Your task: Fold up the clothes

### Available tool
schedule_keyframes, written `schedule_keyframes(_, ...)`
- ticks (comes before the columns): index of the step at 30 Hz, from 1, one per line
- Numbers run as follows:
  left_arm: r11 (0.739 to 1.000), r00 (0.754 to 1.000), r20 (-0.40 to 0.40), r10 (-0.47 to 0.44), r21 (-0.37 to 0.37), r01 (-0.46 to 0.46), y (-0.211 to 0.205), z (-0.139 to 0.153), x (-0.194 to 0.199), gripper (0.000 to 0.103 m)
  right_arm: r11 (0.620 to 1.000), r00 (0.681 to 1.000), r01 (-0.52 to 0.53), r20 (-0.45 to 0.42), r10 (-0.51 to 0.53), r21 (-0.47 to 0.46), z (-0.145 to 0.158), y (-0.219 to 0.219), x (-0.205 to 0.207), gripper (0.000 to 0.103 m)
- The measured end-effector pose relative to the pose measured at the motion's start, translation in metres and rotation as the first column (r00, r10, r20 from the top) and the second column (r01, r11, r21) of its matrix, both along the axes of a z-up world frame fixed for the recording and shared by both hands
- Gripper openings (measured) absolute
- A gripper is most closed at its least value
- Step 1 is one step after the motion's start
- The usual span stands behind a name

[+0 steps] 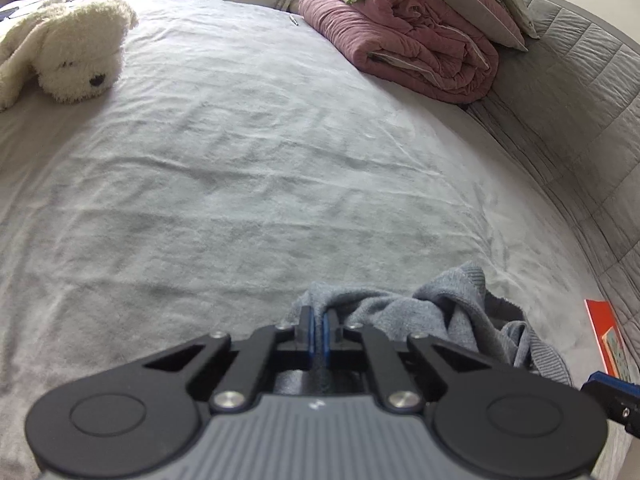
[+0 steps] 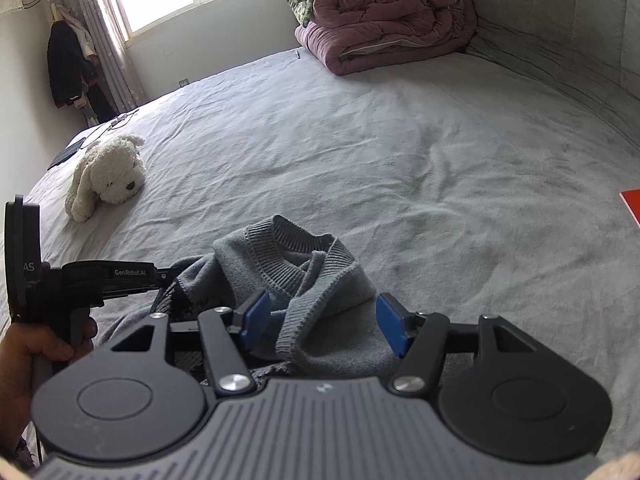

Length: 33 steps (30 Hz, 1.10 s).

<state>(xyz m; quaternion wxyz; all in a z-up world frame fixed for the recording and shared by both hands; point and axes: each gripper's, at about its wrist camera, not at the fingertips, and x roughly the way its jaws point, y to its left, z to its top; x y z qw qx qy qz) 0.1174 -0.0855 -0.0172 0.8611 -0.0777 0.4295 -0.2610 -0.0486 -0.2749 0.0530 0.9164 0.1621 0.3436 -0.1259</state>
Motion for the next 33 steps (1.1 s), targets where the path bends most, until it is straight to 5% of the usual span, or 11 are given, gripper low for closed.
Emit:
schedule_keyframes(8,0.993,0.992,0.050,0.116,-0.006,-0.116,0.033,0.020,-0.002,0.003,0.998,1.000,-0.023,0.011,0.024,-0.056,0.004,0.019,0.006,0.065)
schedule_keyframes(21,0.948,0.945,0.081,0.318,0.004,-0.319,0.121,0.036,-0.005,0.003,0.997,0.999,-0.021,0.032,0.023,-0.071,0.005,0.028,0.015,0.067)
schedule_keyframes(33,0.899,0.897,0.069,0.436,0.005,-0.437,0.180,0.044,-0.044,0.003,0.999,0.999,-0.032,-0.003,0.032,0.028,-0.013,0.023,0.041,0.067)
